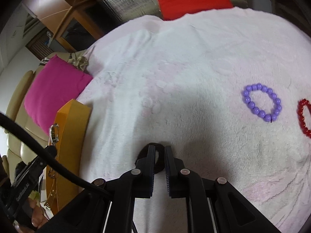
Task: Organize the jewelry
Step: 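Lift the watch with the left tool while the right tool holds the hair tie, then lower the watch into the orange box with the left tool while the right tool drops the hair tie there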
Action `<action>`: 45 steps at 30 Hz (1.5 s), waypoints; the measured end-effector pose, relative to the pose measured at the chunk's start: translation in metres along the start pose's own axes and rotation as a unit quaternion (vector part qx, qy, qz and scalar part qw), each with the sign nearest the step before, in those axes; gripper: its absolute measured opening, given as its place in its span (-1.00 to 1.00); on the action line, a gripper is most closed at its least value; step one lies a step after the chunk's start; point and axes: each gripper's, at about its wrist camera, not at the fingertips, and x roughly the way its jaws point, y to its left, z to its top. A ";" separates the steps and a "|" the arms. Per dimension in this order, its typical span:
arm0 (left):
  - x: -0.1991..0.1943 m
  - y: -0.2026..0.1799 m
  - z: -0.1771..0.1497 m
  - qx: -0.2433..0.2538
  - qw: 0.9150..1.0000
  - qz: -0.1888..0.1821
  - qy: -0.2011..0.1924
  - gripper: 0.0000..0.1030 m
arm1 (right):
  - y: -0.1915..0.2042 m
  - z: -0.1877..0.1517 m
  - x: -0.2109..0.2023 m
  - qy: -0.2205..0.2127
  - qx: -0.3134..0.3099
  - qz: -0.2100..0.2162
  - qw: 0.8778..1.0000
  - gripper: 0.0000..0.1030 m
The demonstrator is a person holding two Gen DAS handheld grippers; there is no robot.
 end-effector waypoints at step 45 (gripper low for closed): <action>0.028 0.189 -0.006 -0.195 0.967 0.148 0.067 -0.35 | 0.242 0.004 0.044 -0.041 -0.214 0.068 0.974 -0.80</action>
